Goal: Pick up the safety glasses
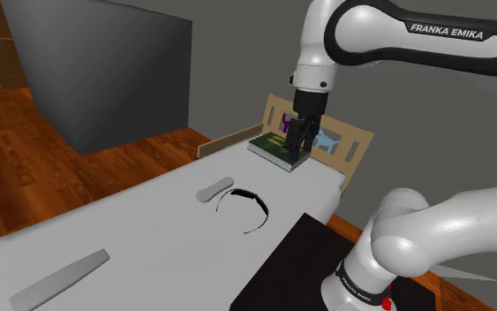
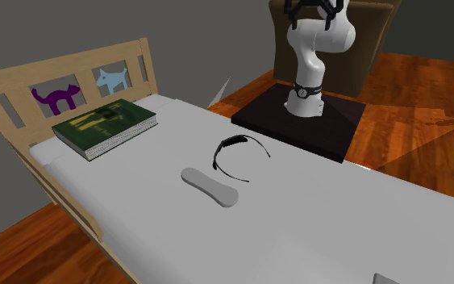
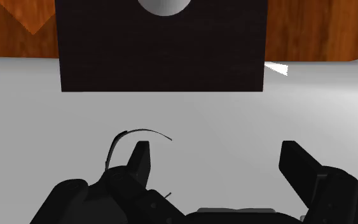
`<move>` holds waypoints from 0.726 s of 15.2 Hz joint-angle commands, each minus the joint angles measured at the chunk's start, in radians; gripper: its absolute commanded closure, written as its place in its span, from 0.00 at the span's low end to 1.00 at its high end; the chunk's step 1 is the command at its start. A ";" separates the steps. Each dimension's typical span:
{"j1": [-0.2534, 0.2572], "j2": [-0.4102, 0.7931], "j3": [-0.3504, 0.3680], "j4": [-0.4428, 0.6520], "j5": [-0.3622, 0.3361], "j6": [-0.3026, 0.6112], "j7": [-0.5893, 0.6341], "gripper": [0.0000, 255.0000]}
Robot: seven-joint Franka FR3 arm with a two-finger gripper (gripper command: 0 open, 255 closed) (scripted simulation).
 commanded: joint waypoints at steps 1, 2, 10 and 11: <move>0.000 0.000 0.000 0.000 0.000 0.000 0.000 0.00; -0.005 0.009 0.000 -0.024 -0.007 0.036 -0.001 0.00; -0.054 0.141 -0.008 -0.169 -0.069 0.334 -0.001 0.00; -0.060 0.165 -0.010 -0.181 -0.077 0.373 0.000 0.00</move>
